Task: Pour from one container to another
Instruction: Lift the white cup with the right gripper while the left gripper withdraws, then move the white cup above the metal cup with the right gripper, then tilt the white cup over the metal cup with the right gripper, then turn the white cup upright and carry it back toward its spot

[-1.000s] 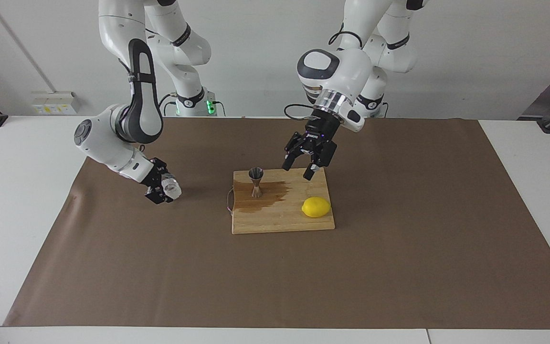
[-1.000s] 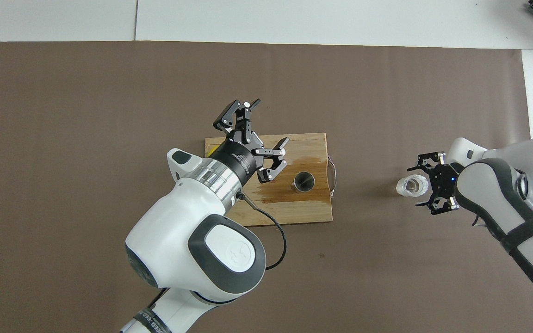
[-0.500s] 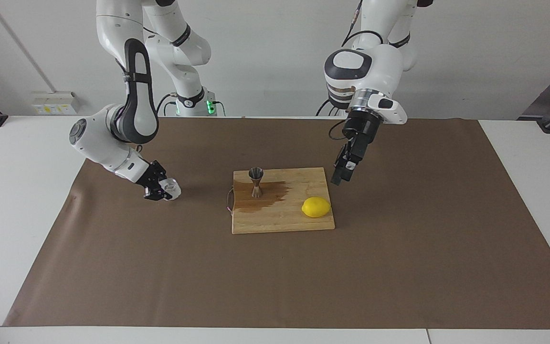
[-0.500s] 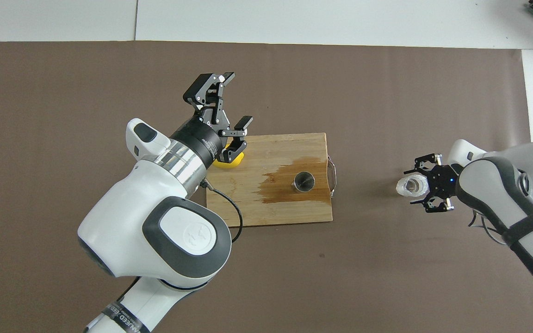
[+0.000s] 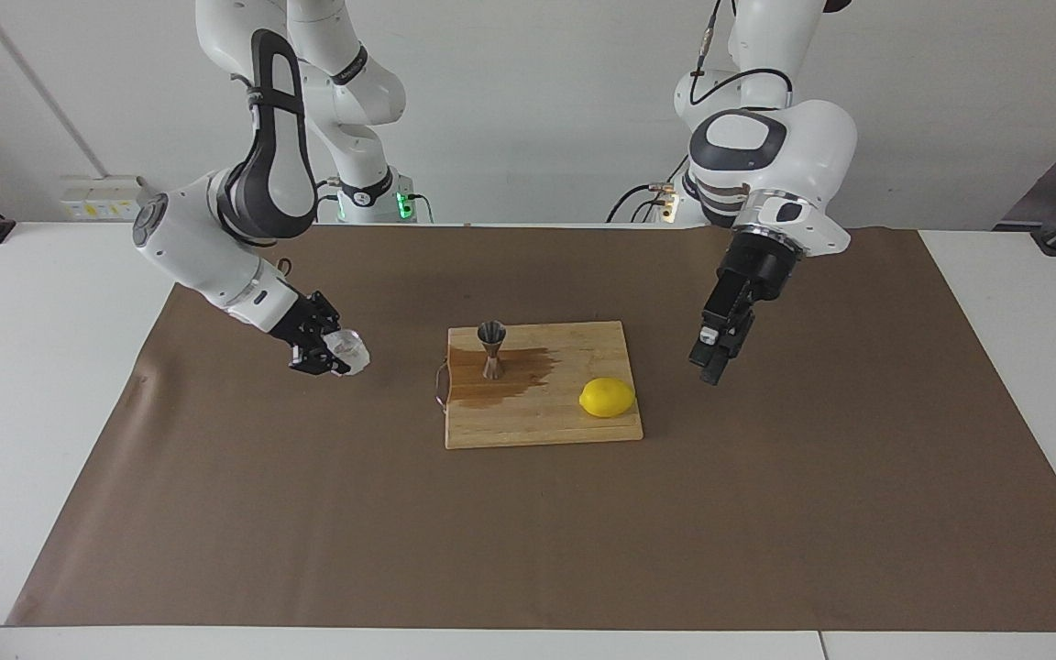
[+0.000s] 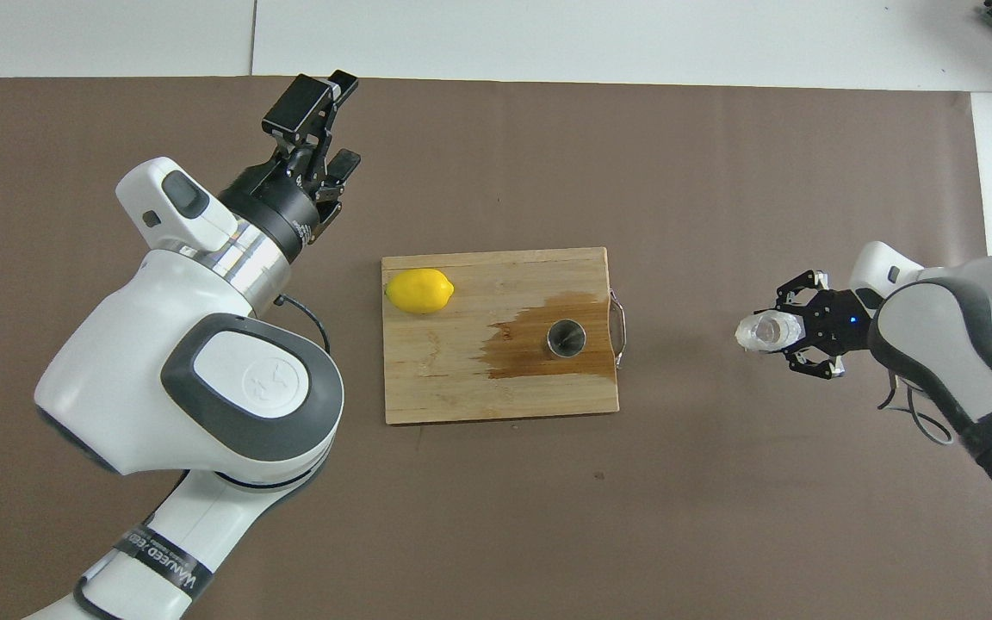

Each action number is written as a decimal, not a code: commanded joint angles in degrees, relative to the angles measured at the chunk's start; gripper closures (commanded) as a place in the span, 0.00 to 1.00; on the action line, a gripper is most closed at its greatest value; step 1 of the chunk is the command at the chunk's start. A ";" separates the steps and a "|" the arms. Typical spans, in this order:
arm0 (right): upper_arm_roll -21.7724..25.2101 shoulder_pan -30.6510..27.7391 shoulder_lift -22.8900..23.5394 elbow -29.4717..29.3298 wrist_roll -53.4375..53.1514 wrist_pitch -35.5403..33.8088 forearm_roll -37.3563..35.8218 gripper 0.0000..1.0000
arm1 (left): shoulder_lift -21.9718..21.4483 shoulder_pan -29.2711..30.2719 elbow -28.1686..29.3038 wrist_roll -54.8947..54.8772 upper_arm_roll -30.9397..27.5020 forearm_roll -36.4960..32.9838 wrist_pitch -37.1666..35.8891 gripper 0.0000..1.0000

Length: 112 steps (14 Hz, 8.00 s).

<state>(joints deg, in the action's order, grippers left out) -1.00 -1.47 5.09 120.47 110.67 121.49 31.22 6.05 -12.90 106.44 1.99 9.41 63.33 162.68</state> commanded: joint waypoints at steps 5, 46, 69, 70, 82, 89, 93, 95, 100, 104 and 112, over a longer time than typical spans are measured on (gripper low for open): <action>-0.24 14.01 -1.58 -7.17 -31.35 -1.96 -17.24 1.00 | -2.10 10.16 -2.37 -1.28 -0.53 -39.08 -30.08 0.00; -1.02 37.24 -2.89 -5.24 -69.62 -4.24 -67.69 1.00 | -13.00 12.02 -13.63 -7.08 -6.78 -62.37 -80.06 0.00; -1.29 37.94 -4.74 -1.99 -79.38 -3.27 -76.66 1.00 | -13.00 12.02 -13.63 -7.08 -6.78 -62.37 -80.06 0.00; -1.46 37.85 -4.74 -1.99 -79.47 -3.19 -76.66 1.00 | -13.00 12.02 -13.63 -7.00 -6.69 -62.37 -80.06 0.00; -1.64 37.41 -3.77 -2.87 -80.00 -1.34 -73.94 1.00 | -13.00 12.02 -13.63 -7.08 -6.69 -62.37 -80.06 0.00; -1.64 36.62 -3.16 -3.75 -81.05 -0.55 -70.33 1.00 | -13.00 12.02 -13.63 -7.08 -6.78 -62.37 -80.06 0.00; -1.55 34.60 -2.81 -4.27 -78.87 -0.11 -65.35 1.00 | -13.00 12.02 -13.63 -7.08 -6.69 -62.37 -80.06 0.00; -1.55 33.81 -2.19 -4.97 -77.72 0.15 -63.75 1.00 | -13.00 12.02 -13.63 -7.08 -6.69 -62.37 -80.06 0.00; -1.55 30.30 -1.49 -5.24 -70.09 0.33 -55.76 1.00 | -13.00 12.02 -13.63 -7.08 -6.78 -62.37 -80.06 0.00; -1.64 24.52 -0.61 -5.50 -57.11 0.24 -46.63 1.00 | -13.00 12.02 -13.63 -7.08 -6.69 -62.37 -80.06 0.00; -1.38 9.04 0.45 -4.28 -21.85 0.15 -23.86 1.00 | -13.00 12.02 -13.63 -7.08 -6.78 -62.37 -80.06 0.00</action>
<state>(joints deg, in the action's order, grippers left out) -1.65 10.54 5.59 115.74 82.66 120.82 2.64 -5.49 -0.41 91.44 -4.65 3.10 2.17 82.93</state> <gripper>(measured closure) 0.502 0.000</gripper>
